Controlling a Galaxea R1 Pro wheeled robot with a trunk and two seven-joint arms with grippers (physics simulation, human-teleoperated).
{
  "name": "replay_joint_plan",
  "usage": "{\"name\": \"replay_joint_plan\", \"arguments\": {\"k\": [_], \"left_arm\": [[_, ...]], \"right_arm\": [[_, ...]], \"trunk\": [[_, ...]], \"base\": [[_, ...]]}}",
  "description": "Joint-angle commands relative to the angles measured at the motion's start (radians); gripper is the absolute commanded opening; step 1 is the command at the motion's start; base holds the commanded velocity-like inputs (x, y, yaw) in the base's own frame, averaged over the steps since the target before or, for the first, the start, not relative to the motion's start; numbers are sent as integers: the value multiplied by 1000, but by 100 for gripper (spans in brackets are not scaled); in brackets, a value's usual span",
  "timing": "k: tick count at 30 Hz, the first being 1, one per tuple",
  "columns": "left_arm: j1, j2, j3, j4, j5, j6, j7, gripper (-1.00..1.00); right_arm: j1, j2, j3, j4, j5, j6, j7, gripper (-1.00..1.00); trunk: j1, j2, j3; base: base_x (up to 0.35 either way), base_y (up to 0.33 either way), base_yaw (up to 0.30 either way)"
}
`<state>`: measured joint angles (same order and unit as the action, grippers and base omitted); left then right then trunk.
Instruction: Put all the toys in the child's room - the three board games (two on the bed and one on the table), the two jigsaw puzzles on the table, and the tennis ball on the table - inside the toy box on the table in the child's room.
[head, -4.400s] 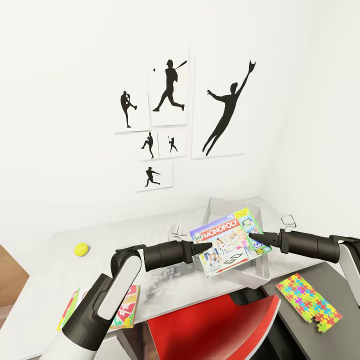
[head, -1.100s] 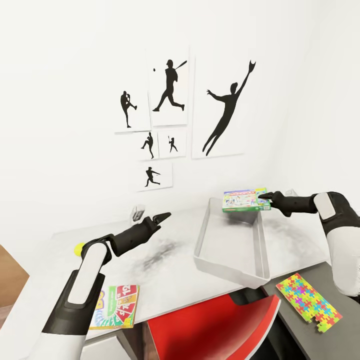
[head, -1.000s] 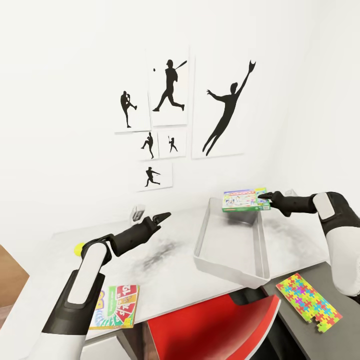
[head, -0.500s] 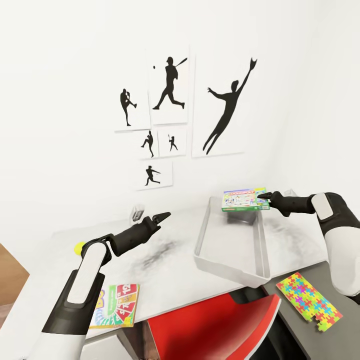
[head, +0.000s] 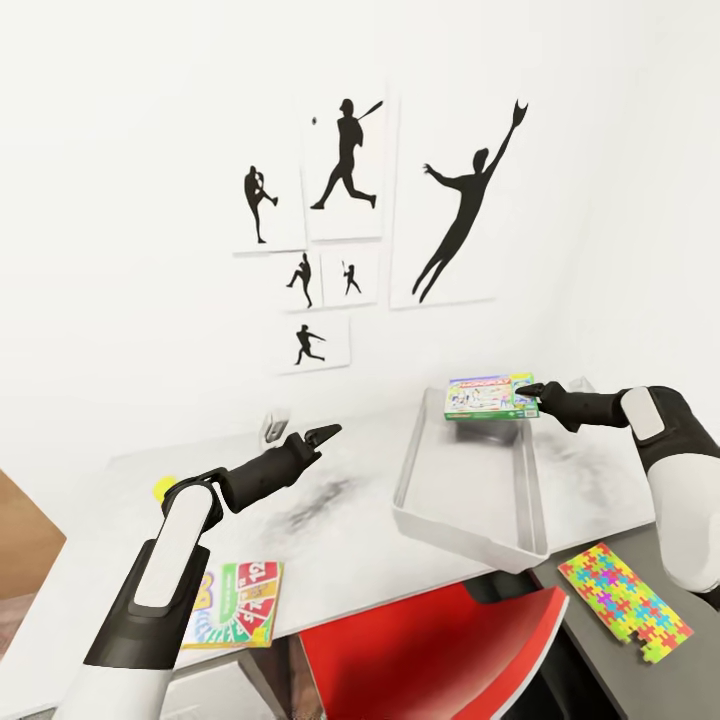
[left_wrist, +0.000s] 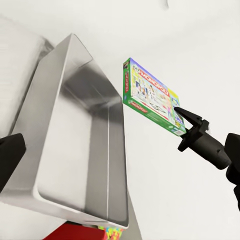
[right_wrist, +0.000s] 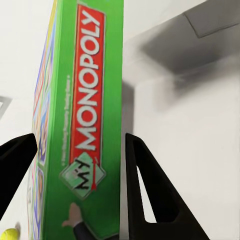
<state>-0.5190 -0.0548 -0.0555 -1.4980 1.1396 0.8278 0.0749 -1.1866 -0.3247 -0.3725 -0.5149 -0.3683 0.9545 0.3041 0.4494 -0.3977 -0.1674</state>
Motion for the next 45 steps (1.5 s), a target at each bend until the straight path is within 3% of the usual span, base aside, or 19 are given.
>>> {"name": "replay_joint_plan", "arguments": {"k": [1,11,23,37,45], "left_arm": [[-1,0,1,-1,9,4,8,100],[-1,1,2,-1,10,4,7,100],[-1,1,3,-1,11,4,6,100],[-1,1,3,-1,11,4,5,100],[-4,-1,3,-2,29,5,1,100]], "right_arm": [[-1,1,-6,0,8,4,12,-100],[-1,3,-6,1,8,-1,12,-100],[0,33,-6,0,10,-2,12,-100],[1,35,-8,-5,9,-2,9,-100],[1,37,-11,-9,8,-5,-35,-100]], "trunk": [[1,-2,-4],[1,-2,-19],[1,-2,-34],[1,-2,-37],[1,-2,-41]], "base": [[0,0,64],[0,0,65],[0,0,51],[0,0,8],[0,0,1]]}}
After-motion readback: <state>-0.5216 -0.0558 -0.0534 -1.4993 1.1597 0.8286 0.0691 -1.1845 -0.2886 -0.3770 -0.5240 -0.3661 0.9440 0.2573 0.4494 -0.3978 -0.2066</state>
